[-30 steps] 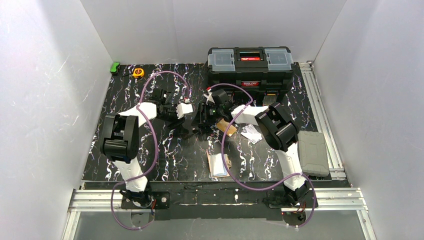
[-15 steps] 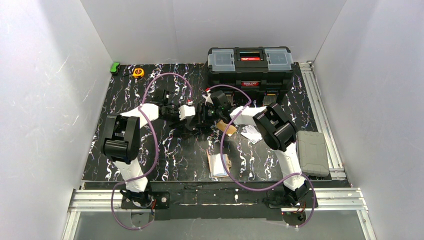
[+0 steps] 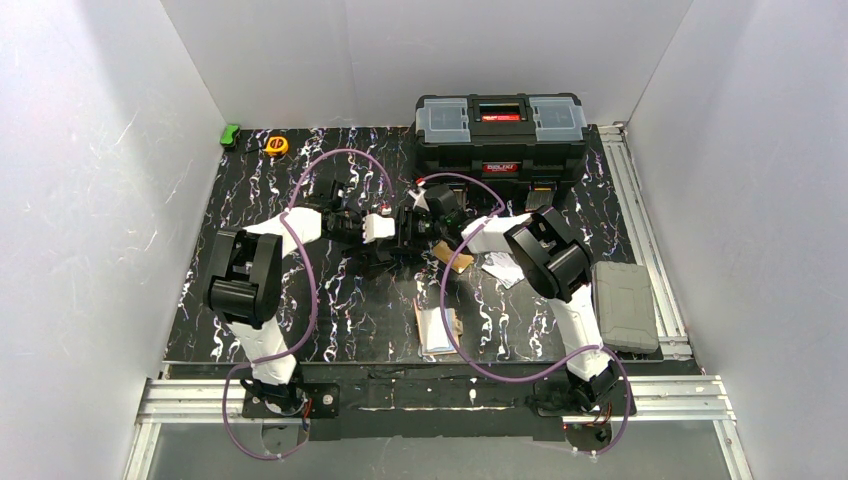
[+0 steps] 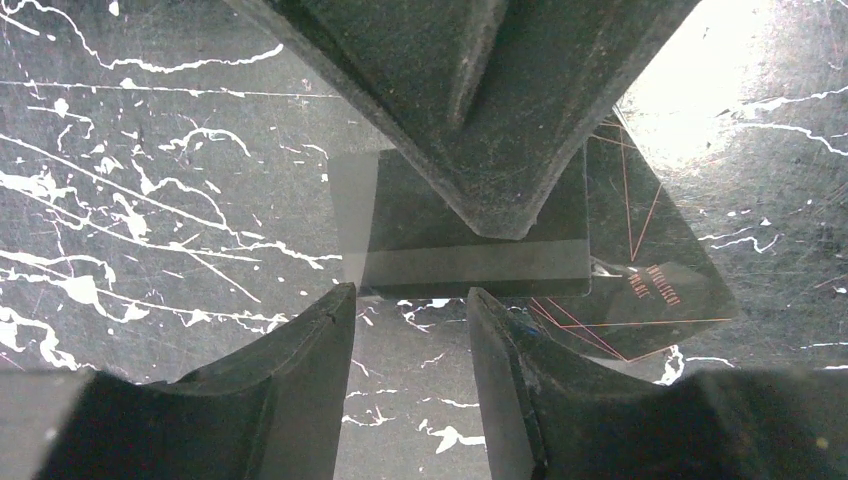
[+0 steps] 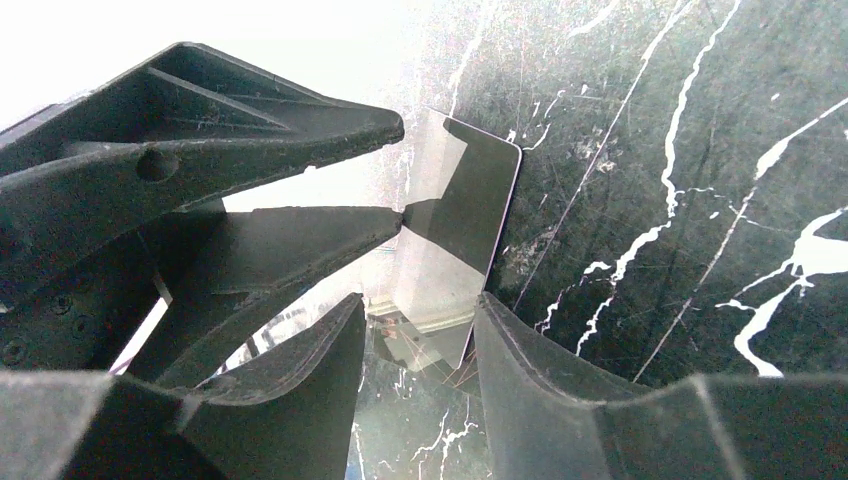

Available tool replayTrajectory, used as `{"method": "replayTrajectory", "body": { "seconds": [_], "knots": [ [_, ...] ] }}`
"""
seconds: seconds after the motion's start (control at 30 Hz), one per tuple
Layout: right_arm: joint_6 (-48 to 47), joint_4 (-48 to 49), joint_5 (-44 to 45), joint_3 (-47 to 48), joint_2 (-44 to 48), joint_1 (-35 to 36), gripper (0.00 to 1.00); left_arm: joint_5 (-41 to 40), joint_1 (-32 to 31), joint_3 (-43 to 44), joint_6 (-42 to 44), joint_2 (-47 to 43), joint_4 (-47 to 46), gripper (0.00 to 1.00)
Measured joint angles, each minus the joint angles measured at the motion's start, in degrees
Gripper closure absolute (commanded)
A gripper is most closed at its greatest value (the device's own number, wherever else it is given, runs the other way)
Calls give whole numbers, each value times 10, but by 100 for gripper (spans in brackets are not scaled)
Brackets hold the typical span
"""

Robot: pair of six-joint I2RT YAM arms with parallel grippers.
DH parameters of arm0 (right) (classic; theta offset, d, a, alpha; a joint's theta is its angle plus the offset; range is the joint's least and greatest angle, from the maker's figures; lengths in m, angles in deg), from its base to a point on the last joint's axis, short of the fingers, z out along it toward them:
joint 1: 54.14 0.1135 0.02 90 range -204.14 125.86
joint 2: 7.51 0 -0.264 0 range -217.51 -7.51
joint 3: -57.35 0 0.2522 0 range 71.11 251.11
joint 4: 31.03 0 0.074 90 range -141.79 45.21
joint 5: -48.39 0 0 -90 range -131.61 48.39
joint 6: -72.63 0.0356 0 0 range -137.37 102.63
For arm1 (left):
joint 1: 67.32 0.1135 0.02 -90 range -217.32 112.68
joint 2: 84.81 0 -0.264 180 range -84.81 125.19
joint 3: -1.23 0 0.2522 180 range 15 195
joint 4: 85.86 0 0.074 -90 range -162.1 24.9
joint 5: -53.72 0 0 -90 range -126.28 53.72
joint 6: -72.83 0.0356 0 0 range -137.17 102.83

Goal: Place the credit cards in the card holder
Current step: Pick up the credit card from the center of the board.

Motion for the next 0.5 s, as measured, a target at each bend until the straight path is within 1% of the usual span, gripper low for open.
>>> {"method": "replayTrajectory", "body": {
  "seconds": [0.3,0.5],
  "knots": [
    [51,71,-37,-42,0,-12,51,-4,-10,0,17,0,-4,58],
    [89,111,-70,-52,-11,-16,52,-5,-14,0,21,1,-7,59]
  ]
}}
